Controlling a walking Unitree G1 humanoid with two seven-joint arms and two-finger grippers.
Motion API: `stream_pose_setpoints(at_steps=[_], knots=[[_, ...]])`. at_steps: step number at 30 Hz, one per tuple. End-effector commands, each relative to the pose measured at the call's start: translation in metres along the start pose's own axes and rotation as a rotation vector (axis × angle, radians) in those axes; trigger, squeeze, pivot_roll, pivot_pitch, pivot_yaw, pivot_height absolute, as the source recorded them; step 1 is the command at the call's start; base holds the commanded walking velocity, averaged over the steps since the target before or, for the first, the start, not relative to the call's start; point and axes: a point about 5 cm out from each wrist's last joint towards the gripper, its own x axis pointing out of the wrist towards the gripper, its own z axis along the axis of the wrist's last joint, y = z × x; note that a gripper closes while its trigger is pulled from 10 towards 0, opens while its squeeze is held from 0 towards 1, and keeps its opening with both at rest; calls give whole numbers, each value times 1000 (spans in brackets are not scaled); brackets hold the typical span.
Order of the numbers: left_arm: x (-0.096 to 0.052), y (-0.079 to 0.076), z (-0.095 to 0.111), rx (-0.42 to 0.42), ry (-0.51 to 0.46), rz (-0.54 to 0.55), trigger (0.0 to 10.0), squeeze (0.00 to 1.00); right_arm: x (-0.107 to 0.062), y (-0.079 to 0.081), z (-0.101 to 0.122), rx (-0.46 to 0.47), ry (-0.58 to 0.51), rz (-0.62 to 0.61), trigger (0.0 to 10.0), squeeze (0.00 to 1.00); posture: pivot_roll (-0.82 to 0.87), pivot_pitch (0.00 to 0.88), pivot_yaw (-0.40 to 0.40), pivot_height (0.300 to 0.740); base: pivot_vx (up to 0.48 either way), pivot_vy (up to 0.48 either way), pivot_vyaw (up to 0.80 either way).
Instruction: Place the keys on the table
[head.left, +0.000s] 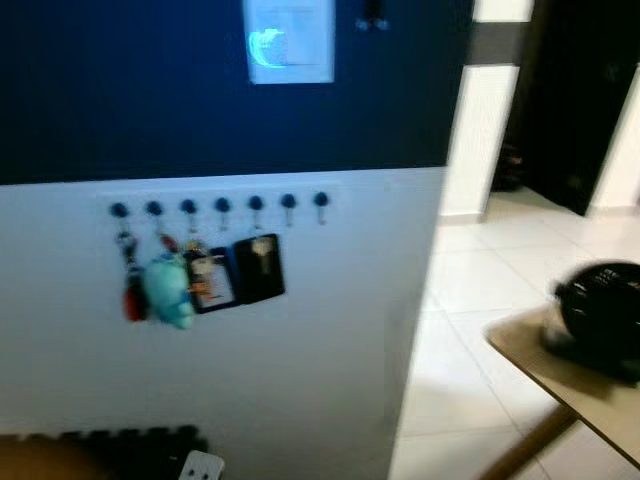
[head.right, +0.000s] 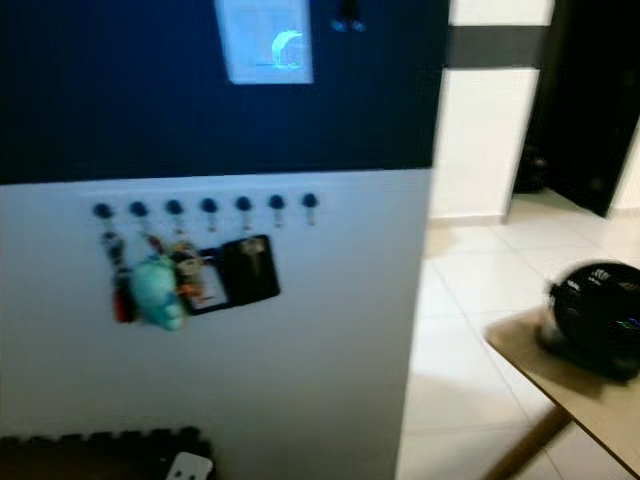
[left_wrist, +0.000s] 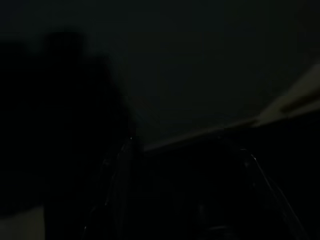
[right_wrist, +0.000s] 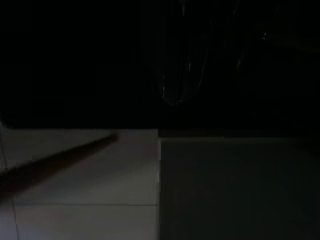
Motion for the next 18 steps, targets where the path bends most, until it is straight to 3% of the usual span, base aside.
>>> stream_pose_setpoints(at_steps=[1,18], knots=[[0,0,0,9,4,-6,10000,0,-3,-1,-9,5,33,-2,10000,0,67,31,-3,740,0,0,800],[1,0,0,5,15,2,10000,0,-3,-1,-8,2,30,-1,10000,0,69,30,-6,740,0,0,800]])
